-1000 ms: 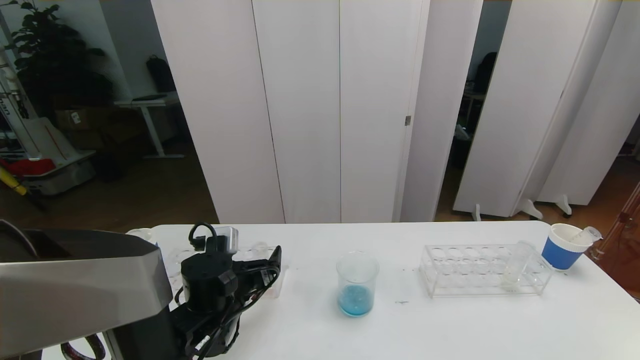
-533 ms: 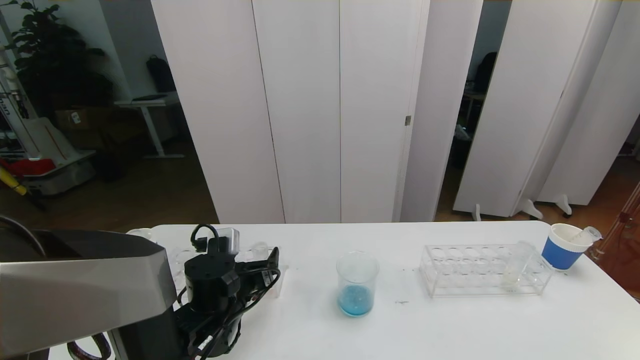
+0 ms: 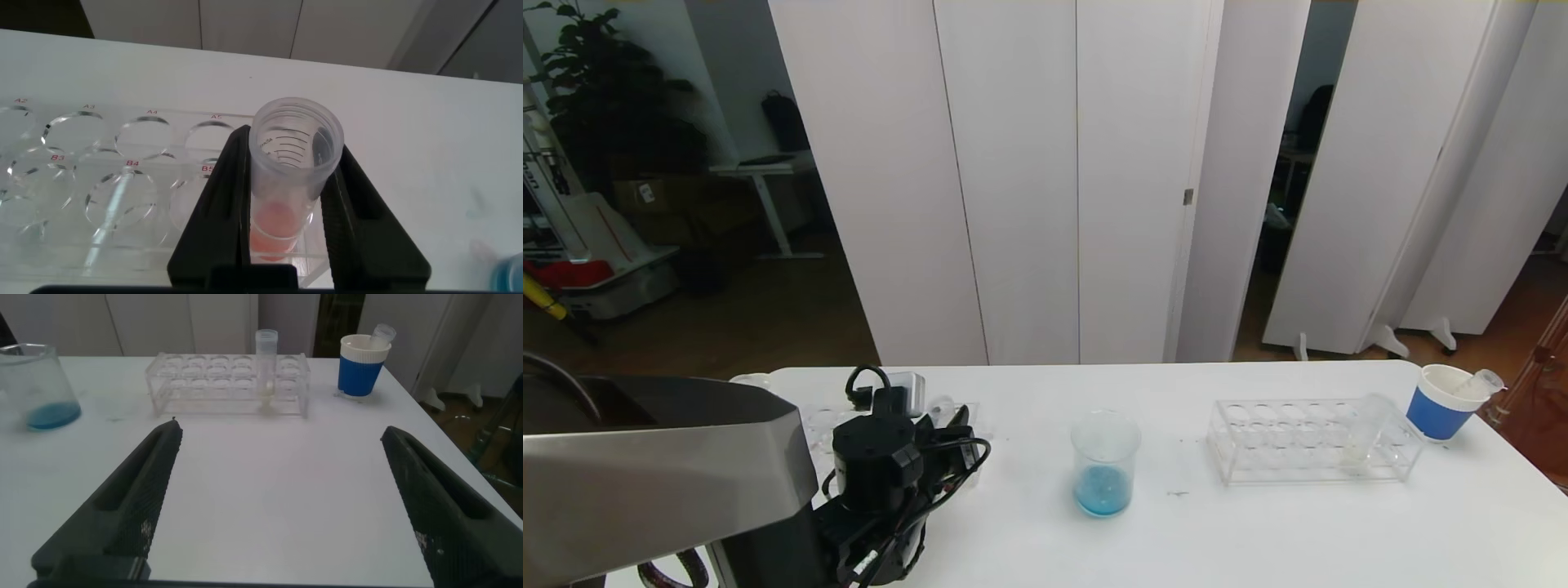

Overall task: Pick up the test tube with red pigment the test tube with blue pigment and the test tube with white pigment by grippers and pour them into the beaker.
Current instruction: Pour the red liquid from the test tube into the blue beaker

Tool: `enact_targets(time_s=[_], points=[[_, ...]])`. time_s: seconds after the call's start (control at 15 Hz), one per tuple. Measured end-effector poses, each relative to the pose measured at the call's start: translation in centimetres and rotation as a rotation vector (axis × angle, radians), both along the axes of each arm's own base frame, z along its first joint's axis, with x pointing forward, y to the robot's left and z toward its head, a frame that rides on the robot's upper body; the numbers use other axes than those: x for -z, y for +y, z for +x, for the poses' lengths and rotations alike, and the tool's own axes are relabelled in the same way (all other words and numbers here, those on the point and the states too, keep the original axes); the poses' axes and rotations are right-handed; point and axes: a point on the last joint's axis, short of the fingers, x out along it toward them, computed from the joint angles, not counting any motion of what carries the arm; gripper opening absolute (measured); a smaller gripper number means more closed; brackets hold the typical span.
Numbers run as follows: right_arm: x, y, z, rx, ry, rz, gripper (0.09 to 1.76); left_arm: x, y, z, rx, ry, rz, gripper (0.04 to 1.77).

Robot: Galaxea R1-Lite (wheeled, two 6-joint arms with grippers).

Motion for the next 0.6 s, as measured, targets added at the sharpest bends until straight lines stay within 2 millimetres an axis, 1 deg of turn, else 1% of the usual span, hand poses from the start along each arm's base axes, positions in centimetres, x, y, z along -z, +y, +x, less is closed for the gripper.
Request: enact_targets(time_s=[0.6], points=[[0.00, 0.00, 0.00, 0.001, 0.000, 0.000, 1.75, 0.10, -0.25, 0.14, 0.006, -0.004, -0.001, 0.58]])
